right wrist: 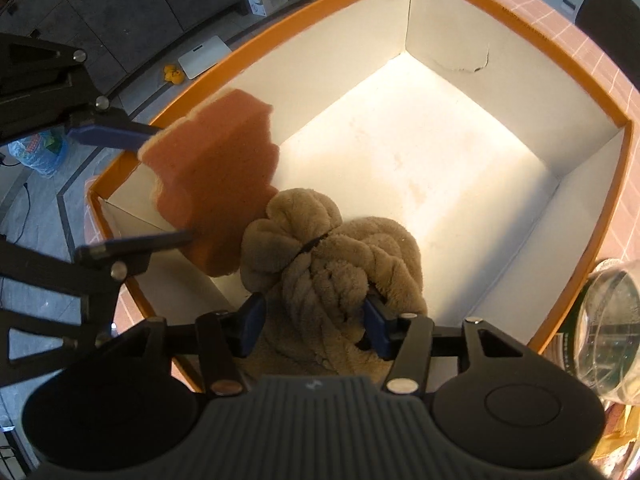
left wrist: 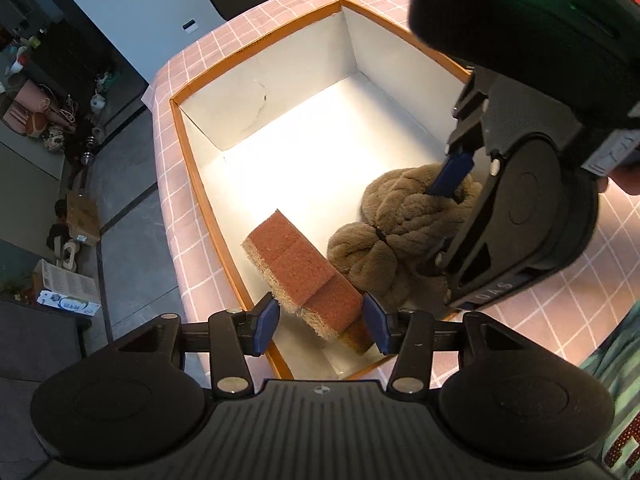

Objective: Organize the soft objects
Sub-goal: 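Lower the sponge and towel into the orange box and open both tools, then move both tools back over the table toward the white tissue and orange ball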

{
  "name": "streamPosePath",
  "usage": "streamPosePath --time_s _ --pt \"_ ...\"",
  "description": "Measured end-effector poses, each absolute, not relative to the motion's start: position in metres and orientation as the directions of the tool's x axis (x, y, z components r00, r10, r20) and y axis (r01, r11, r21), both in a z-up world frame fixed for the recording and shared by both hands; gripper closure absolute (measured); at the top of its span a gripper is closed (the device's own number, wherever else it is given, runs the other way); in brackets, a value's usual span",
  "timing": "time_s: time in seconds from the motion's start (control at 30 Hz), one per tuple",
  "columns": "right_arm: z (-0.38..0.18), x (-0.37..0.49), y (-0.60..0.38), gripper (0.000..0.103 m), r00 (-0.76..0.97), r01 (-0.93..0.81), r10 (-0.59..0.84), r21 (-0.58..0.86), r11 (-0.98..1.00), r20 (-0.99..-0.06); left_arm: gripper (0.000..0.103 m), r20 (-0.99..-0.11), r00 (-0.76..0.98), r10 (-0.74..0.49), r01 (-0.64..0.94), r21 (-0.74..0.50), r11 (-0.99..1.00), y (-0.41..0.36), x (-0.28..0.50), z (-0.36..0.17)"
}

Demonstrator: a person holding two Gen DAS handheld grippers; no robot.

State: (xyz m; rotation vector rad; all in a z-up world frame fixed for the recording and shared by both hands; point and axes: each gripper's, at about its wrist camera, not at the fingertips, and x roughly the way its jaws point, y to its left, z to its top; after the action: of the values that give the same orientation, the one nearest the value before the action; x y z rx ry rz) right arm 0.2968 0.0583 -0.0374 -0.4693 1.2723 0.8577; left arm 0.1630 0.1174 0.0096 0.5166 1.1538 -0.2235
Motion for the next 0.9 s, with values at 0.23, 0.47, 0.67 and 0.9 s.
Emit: streamPosePath --time_s 0.23,0.47,0.67,0.9 --pt "-0.013 0.276 0.045 0.048 0.099 -0.781 0.349 0.144 0.607 -0.932 0.03 -0.903 0.424 0.068 0.444 0.272 0.854 0.111 0.16 0.025" --pt "0.03 0.246 0.005 0.04 0.237 -0.787 0.432 0.088 0.61 -0.87 0.028 -0.856 0.517 0.008 0.432 0.269 0.861 0.104 0.139 0.051" --pt "0.063 0.22 -0.059 0.036 0.373 -0.745 0.481 0.053 0.665 -0.793 0.028 -0.734 0.667 -0.125 0.429 0.241 0.871 0.077 0.11 0.075" --pt "0.06 0.193 -0.149 0.023 0.559 -0.604 0.485 0.071 0.794 -0.673 0.028 -0.567 0.771 -0.29 0.456 0.173 0.873 0.029 0.078 0.075"
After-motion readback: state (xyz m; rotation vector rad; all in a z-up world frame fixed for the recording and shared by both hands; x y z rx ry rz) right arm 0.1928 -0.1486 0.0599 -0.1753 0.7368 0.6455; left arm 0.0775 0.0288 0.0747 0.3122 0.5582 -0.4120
